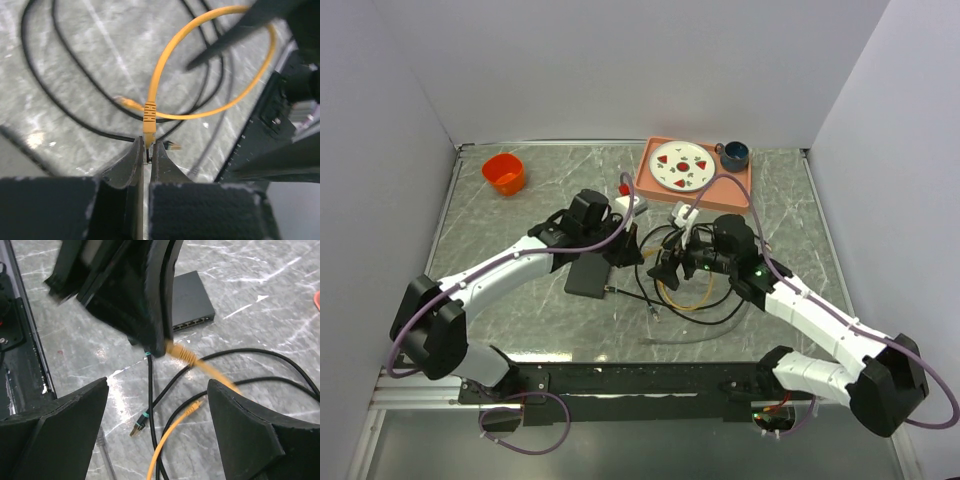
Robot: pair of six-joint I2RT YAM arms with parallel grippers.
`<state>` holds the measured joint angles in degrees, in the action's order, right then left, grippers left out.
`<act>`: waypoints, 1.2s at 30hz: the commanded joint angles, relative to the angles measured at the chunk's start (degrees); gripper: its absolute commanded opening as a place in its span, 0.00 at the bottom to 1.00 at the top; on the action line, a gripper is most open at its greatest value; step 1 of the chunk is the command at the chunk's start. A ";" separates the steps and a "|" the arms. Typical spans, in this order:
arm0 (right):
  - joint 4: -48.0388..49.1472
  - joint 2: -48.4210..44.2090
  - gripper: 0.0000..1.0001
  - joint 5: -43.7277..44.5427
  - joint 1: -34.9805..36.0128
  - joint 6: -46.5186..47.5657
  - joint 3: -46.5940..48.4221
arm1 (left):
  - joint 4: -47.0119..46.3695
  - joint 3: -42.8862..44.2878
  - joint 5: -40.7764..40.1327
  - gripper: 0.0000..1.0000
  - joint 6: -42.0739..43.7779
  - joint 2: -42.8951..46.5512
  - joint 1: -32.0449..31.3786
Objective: Insert the plug into the switch port
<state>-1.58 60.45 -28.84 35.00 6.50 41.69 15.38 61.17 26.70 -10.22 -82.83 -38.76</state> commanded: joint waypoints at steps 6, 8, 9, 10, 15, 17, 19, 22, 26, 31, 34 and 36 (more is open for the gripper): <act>-1.31 6.26 0.86 -3.85 0.33 2.72 5.85 | -2.37 -0.96 7.40 0.01 4.06 6.44 -2.90; -2.54 7.75 0.82 -4.29 0.33 3.08 6.73 | -2.37 -1.31 7.49 0.01 4.42 7.24 -3.07; -3.59 8.11 0.72 -4.73 0.42 3.34 7.00 | -2.46 -1.49 7.23 0.01 4.50 8.02 -3.07; -4.21 8.89 0.63 -5.26 0.33 3.60 7.61 | -2.28 -1.66 6.53 0.01 4.59 8.47 -3.07; -5.80 9.17 0.24 -6.05 0.33 3.78 8.05 | -1.40 -1.58 5.47 0.01 5.12 8.65 -3.16; -5.88 8.73 0.14 -5.97 0.42 3.69 7.88 | -1.23 -1.23 5.30 0.01 5.03 7.95 -3.25; -6.15 8.64 0.00 -5.96 0.42 3.87 8.05 | -0.96 -0.70 4.51 0.04 4.68 7.68 -3.25; -6.41 8.37 0.00 -4.47 0.42 3.26 7.97 | -1.14 -0.52 -0.84 0.33 2.40 7.77 -3.25; -3.61 7.32 0.00 -1.57 0.42 2.02 6.12 | -2.80 -1.40 -11.64 0.82 -2.25 10.48 -2.37; -2.55 6.18 0.00 -1.39 0.50 1.93 5.24 | -10.00 -6.31 -10.98 0.99 -8.75 16.63 3.33; -0.88 4.86 0.00 -2.35 0.50 2.11 4.01 | -12.82 -8.96 -3.43 0.99 -12.98 18.93 7.90; 0.61 3.72 0.00 -3.15 0.50 2.55 2.70 | -13.18 -9.75 0.71 0.99 -14.91 18.58 9.84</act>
<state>-5.98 67.55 -30.92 35.27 8.67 46.11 8.16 52.95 19.79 -18.50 -65.10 -32.23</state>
